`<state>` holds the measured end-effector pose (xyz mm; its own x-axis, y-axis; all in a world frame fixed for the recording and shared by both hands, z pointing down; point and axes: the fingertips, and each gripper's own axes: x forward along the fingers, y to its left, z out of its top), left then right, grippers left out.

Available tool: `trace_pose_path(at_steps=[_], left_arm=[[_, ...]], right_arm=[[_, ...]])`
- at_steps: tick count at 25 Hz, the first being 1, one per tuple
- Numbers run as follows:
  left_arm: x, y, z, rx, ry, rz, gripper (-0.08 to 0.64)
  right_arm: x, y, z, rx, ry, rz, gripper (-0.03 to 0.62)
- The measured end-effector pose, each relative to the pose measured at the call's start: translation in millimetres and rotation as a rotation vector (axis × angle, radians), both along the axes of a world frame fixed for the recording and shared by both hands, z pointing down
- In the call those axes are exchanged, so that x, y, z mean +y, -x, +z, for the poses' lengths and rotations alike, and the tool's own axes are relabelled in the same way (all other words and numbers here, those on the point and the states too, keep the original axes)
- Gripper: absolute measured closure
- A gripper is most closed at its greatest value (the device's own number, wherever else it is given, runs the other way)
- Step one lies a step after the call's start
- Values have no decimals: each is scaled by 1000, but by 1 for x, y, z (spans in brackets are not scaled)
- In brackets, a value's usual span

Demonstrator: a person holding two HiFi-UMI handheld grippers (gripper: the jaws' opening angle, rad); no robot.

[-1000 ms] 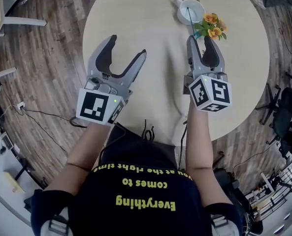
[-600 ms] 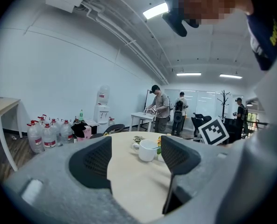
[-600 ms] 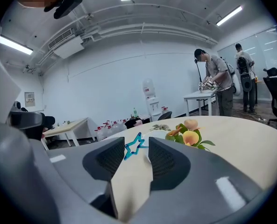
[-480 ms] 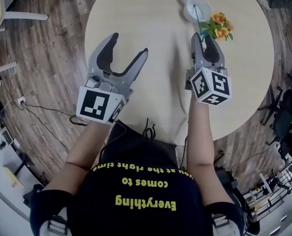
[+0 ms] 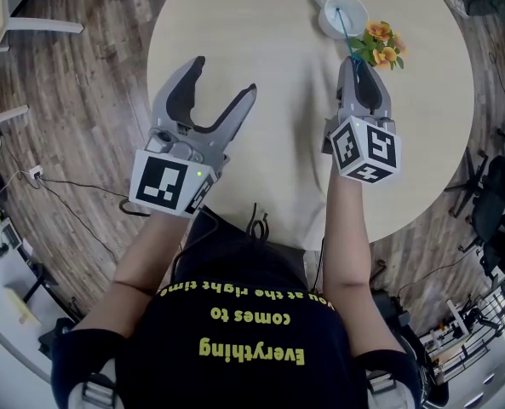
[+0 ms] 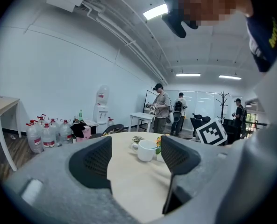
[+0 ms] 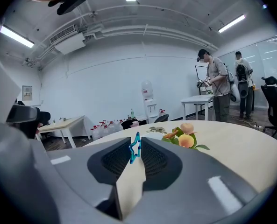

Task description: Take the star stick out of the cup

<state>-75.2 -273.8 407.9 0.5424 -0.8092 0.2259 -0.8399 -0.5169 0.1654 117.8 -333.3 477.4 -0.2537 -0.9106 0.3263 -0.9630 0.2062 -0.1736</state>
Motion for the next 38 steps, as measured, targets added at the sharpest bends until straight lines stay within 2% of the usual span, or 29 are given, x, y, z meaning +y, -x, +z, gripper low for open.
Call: trace_pose_path(at_steps=[7,21,32,38], left_arm=[[3,0,-3,3,-7,-8,229],[17,8,-17,-8,-49,-50,229],[31,3,-43,24,-98,-17,229],[40,-1,-58,41,-135,3,272]], right_arm=[[2,-7,-2,34,5,25,554],[15,-19,-30,84,-65,65,565],[43,-29,-65,85,-124,97,565],[62,-32,-86,84,-161,110,565]])
